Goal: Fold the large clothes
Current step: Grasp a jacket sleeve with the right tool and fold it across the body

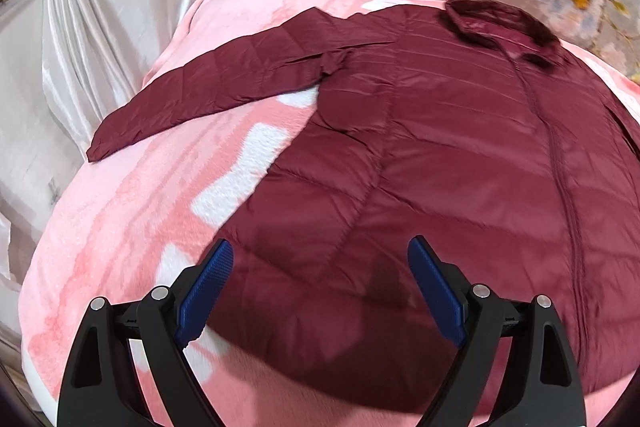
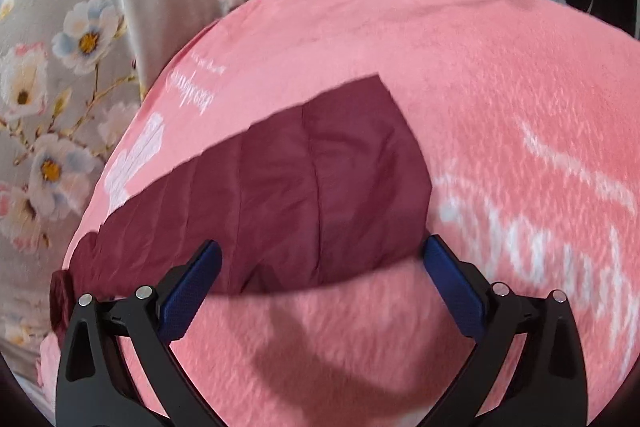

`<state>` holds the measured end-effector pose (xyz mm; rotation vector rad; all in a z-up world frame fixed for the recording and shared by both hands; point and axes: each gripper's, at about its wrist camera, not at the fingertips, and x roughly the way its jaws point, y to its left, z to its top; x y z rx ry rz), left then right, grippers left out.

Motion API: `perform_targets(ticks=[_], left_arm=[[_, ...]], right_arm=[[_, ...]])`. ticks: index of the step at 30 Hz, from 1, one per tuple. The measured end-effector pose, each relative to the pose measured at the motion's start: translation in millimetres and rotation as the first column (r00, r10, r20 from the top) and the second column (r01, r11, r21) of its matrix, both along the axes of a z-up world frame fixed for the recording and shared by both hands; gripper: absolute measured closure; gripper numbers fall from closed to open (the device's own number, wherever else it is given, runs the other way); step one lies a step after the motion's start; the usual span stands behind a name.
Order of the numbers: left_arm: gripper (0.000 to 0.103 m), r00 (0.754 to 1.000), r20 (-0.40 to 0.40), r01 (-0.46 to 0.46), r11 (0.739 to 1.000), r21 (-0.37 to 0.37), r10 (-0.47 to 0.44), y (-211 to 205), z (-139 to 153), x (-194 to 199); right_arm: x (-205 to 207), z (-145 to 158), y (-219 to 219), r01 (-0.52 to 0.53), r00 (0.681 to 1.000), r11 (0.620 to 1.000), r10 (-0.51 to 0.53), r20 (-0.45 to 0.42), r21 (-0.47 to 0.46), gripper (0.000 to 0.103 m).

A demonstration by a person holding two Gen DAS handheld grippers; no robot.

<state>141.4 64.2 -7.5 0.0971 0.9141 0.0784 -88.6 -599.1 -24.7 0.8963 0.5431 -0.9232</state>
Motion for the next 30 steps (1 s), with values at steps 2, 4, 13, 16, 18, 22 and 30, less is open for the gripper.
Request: perform_targets(ticks=[2, 4, 13, 16, 18, 22, 30], left_arm=[[0.017, 1.0, -0.003, -0.016, 1.0, 0.002, 0.016, 3, -2, 7], [0.017, 1.0, 0.0, -0.031, 0.999, 0.015, 0.031, 7, -3, 14], [0.017, 0.997, 0.014, -0.074, 0.997, 0.022, 0.074, 24, 0, 33], [0.017, 0.997, 0.016, -0.074, 0.997, 0.018, 0.073, 27, 0, 36], [0.017, 0.997, 0.019, -0.07, 0.997, 0.015, 0.069, 29, 0, 37], [0.017, 0.998, 0.016, -0.062, 0.998, 0.005, 0.062, 33, 1, 40], [0.017, 1.0, 0.008, -0.014, 0.997, -0.073, 0.015, 35, 7, 55]], right_arm=[[12, 1, -10, 0.009, 1.0, 0.999, -0.01, -0.029, -0.031, 0.038], [24, 1, -23, -0.01, 1.0, 1.0, 0.01, -0.028, -0.022, 0.057], [154, 107, 75, -0.336, 0.929, 0.903, 0.364, 0.064, -0.269, 0.093], [206, 137, 149, -0.509, 0.828, 0.783, 0.559, 0.046, -0.358, 0.093], [241, 146, 206, -0.622, 0.731, 0.677, 0.682, 0.018, -0.392, 0.093], [294, 127, 303, -0.788, 0.542, 0.489, 0.839, -0.048, -0.374, 0.093], [331, 51, 432, -0.945, 0.267, 0.22, 0.946, -0.185, -0.241, 0.06]])
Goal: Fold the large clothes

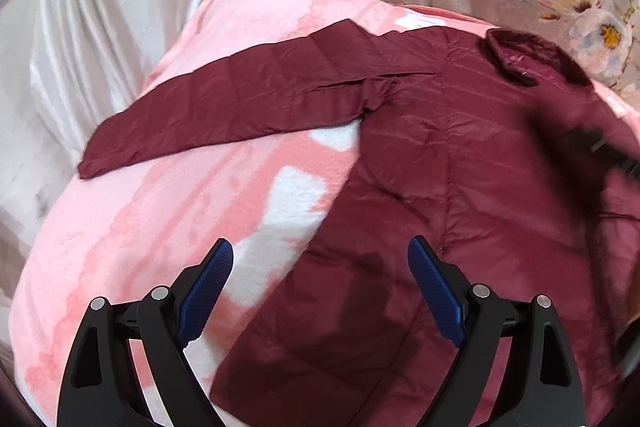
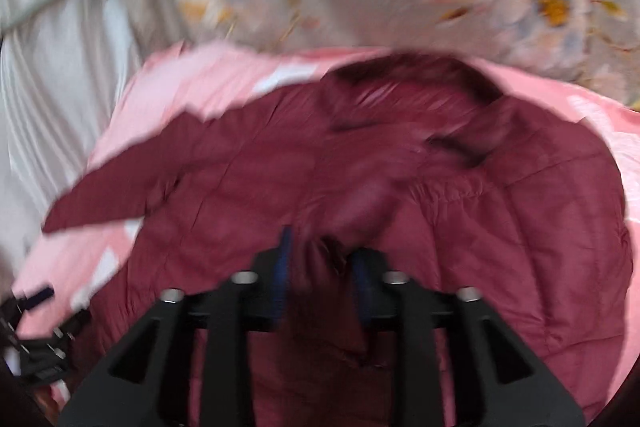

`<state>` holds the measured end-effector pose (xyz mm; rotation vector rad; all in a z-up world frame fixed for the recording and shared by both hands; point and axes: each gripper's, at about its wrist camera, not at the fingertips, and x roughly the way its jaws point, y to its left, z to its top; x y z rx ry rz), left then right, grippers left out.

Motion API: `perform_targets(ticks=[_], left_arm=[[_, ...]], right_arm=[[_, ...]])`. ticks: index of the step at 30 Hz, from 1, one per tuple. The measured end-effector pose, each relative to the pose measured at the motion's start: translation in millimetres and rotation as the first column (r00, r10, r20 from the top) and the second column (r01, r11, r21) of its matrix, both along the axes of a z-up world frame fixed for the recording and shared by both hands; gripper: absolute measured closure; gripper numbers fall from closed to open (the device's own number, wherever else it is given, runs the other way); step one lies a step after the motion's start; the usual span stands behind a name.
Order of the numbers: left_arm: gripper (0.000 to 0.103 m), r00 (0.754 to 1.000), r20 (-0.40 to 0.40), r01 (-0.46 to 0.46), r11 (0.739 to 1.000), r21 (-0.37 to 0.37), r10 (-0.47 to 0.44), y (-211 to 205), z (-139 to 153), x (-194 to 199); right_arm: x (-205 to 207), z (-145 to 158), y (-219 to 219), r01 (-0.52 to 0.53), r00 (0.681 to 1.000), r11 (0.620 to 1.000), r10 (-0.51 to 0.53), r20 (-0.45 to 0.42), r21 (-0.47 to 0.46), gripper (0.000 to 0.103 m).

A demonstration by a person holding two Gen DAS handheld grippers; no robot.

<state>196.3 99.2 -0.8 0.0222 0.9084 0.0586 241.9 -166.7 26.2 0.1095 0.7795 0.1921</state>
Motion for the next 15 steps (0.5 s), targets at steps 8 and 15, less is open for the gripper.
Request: perform_targets(ticks=[8, 15], left_arm=[[0.016, 0.988, -0.035, 0.137, 0.958, -0.25, -0.151, -45, 16, 35], [0.016, 0.973, -0.151, 0.114, 0.93, -0.35, -0.176, -100, -11, 76]], right_arm=[[-46, 51, -76, 0.14, 0.983, 0.984, -0.152, 0.107, 0.109, 0.041], [-73, 31, -190, 0.426, 0.9, 0.882, -0.435, 0.004, 0.2, 0.04]])
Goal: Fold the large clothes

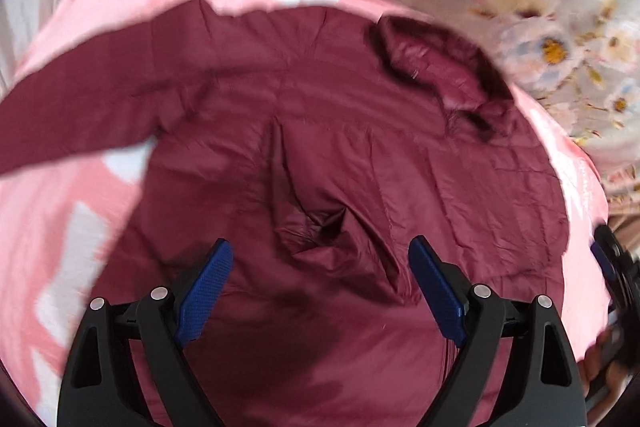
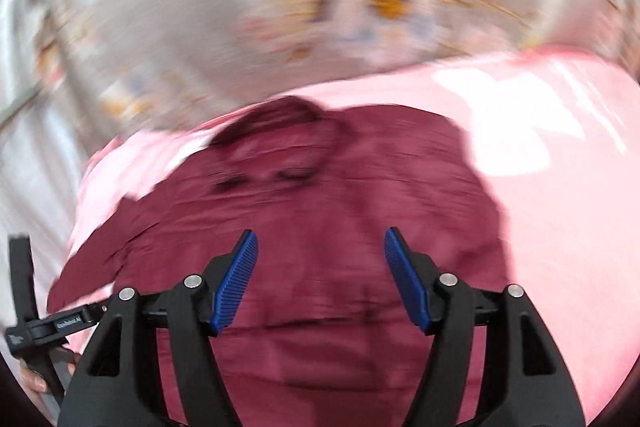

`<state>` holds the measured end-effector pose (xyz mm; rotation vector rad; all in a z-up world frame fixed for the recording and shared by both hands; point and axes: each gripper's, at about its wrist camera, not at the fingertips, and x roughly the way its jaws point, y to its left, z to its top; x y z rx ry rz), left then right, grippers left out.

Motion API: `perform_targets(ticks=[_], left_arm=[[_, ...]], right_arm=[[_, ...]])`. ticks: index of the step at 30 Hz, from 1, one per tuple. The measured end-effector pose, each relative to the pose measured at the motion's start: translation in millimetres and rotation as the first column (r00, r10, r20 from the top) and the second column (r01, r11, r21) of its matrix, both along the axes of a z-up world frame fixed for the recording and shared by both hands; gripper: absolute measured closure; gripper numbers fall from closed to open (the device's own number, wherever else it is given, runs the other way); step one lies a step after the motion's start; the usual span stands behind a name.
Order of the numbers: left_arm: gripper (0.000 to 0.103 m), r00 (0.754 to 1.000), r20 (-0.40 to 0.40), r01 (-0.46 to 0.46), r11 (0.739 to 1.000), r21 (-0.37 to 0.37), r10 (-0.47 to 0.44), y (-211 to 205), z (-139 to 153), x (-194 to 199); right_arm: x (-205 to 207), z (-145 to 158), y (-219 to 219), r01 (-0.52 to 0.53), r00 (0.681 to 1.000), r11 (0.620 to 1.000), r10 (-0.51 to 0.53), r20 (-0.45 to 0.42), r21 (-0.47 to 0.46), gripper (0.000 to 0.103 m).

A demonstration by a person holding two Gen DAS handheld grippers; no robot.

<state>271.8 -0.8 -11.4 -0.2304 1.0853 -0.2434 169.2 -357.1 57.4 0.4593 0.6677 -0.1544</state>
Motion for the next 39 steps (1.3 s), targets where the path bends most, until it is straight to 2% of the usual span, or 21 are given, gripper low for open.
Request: perform_targets(ticks=[3, 6, 7, 8, 9, 11, 13, 15, 16, 17, 20, 21, 23, 24, 26, 29, 33, 35, 37, 39], left_arm=[[0.016, 0.994, -0.089, -0.071, 0.994, -0.083, 0.063, 1, -17, 10], [0.021, 0.993, -0.087, -0.093, 0.99, -0.108, 0.083, 1, -17, 13], [0.034, 0.994, -0.08, -0.09, 0.99, -0.111, 0.081, -1, -15, 14], [0.053, 0.995, -0.069, -0.076, 0.99, -0.116, 0.069, -2, -11, 17], [0.062, 0.996, -0.065, -0.067, 0.992, -0.109, 0.06, -3, -8, 19], [0.088, 0.998, -0.042, -0.04, 0.995, -0.088, 0.036, -8, 0, 25], [0.099, 1.0, -0.014, -0.019, 0.997, -0.076, 0.018, -10, 7, 30], [0.101, 0.999, 0.047, -0.007, 0.998, -0.055, 0.01, -10, 21, 34], [0.101, 0.997, 0.079, -0.003, 0.999, -0.044, 0.007, -9, 28, 34], [0.101, 0.993, 0.115, -0.005, 0.999, -0.036, 0.009, -9, 35, 35], [0.101, 0.982, 0.187, 0.012, 1.0, -0.029, -0.006, -7, 48, 38], [0.101, 0.981, 0.194, 0.018, 1.0, 0.008, -0.019, -9, 43, 39], [0.101, 0.985, 0.169, 0.029, 0.998, 0.058, -0.039, -13, 24, 42], [0.101, 0.99, 0.132, 0.037, 0.996, 0.078, -0.047, -15, 9, 46], [0.101, 0.994, 0.098, 0.037, 0.995, 0.094, -0.046, -17, -13, 48], [0.099, 0.99, 0.132, 0.034, 0.993, 0.116, -0.049, -16, -24, 44], [0.097, 0.978, 0.196, 0.031, 0.981, 0.19, -0.068, -23, -30, 36], [0.095, 0.972, 0.224, 0.021, 0.974, 0.225, -0.073, -30, -30, 29], [0.094, 0.969, 0.238, 0.015, 0.97, 0.241, -0.074, -32, -29, 28], [0.093, 0.968, 0.241, 0.012, 0.973, 0.231, -0.07, -32, -29, 28]], right_arm=[[-6, -23, -40, 0.079, 0.996, 0.993, -0.076, -0.043, 0.085, 0.04], [-2, -51, -67, 0.136, 0.989, 0.971, -0.12, -0.09, 0.196, 0.04], [0, -58, -74, 0.151, 0.986, 0.962, -0.132, -0.098, 0.229, 0.04], [3, -64, -81, 0.163, 0.985, 0.951, -0.14, -0.103, 0.262, 0.039], [8, -71, -88, 0.18, 0.982, 0.937, -0.154, -0.108, 0.299, 0.039], [18, -81, -100, 0.204, 0.978, 0.91, -0.178, -0.104, 0.361, 0.04], [25, -85, -106, 0.215, 0.977, 0.894, -0.194, -0.093, 0.393, 0.045], [34, -86, -111, 0.211, 0.977, 0.889, -0.195, -0.081, 0.407, 0.066], [37, -83, -110, 0.203, 0.979, 0.892, -0.192, -0.07, 0.404, 0.088], [38, -78, -109, 0.198, 0.98, 0.899, -0.191, -0.056, 0.39, 0.098], [30, -55, -97, 0.182, 0.981, 0.941, -0.194, 0.014, 0.286, 0.101], [28, -51, -93, 0.191, 0.98, 0.955, -0.2, 0.016, 0.228, 0.101], [30, -55, -87, 0.211, 0.977, 0.97, -0.209, -0.027, 0.123, 0.102], [33, -61, -85, 0.214, 0.976, 0.973, -0.209, -0.065, 0.082, 0.102], [38, -72, -80, 0.21, 0.971, 0.977, -0.205, -0.119, 0.025, 0.102], [42, -87, -74, 0.197, 0.963, 0.979, -0.203, -0.176, -0.052, 0.101], [50, -90, -67, 0.176, 0.954, 0.973, -0.206, -0.219, -0.147, 0.1], [47, -87, -63, 0.177, 0.948, 0.965, -0.22, -0.231, -0.191, 0.093], [33, -75, -60, 0.227, 0.936, 0.947, -0.276, -0.218, -0.227, 0.088], [18, -56, -51, 0.267, 0.937, 0.934, -0.309, -0.161, -0.237, 0.084]])
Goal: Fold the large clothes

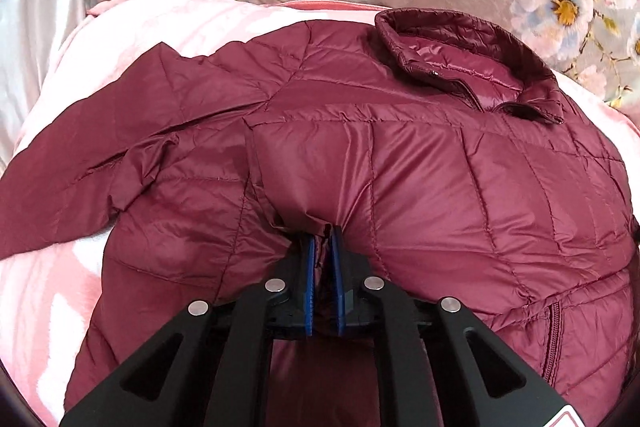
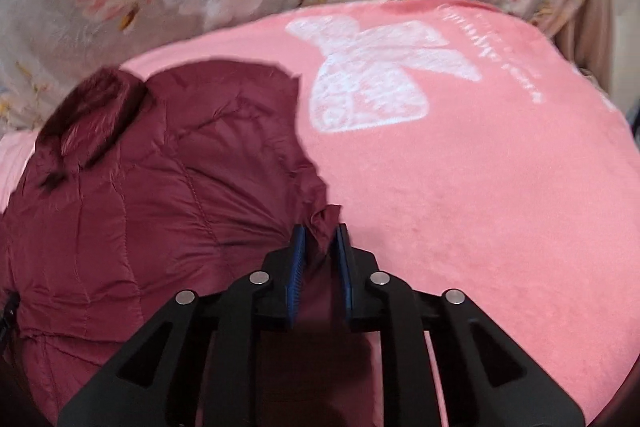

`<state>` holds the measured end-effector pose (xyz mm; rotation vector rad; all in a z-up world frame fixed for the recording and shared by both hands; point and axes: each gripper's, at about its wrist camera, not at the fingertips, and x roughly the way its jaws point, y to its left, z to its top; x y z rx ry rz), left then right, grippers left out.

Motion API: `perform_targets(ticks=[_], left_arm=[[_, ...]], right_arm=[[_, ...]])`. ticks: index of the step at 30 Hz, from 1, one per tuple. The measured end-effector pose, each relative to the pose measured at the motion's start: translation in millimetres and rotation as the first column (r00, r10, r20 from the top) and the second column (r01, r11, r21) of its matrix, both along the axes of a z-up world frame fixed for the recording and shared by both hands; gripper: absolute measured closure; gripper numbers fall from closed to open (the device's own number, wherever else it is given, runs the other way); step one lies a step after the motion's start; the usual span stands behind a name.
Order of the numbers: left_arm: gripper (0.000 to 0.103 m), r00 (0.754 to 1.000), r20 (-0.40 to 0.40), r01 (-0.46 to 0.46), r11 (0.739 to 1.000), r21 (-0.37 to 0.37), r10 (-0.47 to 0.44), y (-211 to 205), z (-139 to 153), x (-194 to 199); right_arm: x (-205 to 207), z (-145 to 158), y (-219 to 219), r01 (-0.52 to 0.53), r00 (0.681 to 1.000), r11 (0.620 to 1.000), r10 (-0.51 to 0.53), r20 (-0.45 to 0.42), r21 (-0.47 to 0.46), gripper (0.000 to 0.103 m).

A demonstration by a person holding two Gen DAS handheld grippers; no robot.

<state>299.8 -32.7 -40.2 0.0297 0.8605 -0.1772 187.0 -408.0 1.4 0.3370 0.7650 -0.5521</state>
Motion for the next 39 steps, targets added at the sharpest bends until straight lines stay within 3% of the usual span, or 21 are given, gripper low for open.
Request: perform_targets(ticks=[3, 6, 9, 12, 17, 39], left_arm=[[0.092, 1.0, 0.005, -0.002, 1.0, 0.004, 0.002, -1, 0, -1], [0.09, 1.0, 0.014, -0.003, 0.999, 0.033, 0.002, -5, 0, -3], [0.089, 1.0, 0.015, -0.004, 0.999, 0.037, 0.004, -5, 0, -3], [0.088, 1.0, 0.012, -0.005, 1.0, 0.023, 0.004, -4, -1, -3], [0.088, 1.0, 0.014, -0.005, 0.999, 0.034, 0.005, -5, -1, -3], [0.088, 0.999, 0.032, -0.01, 0.992, 0.123, 0.007, -18, -3, -4]], right_arm=[[-4, 29, 37, -0.12, 0.99, 0.993, 0.121, 0.078, -0.014, 0.083], [10, 40, 93, -0.295, 0.951, 0.955, 0.298, 0.084, -0.042, 0.074], [28, 27, 141, -0.406, 0.912, 0.912, 0.408, 0.037, -0.054, 0.074], [40, 4, 167, -0.452, 0.892, 0.891, 0.451, -0.021, -0.045, 0.074], [46, -31, 180, -0.457, 0.887, 0.889, 0.453, -0.092, -0.025, 0.074], [48, -37, 193, -0.449, 0.89, 0.89, 0.438, -0.124, -0.08, 0.073]])
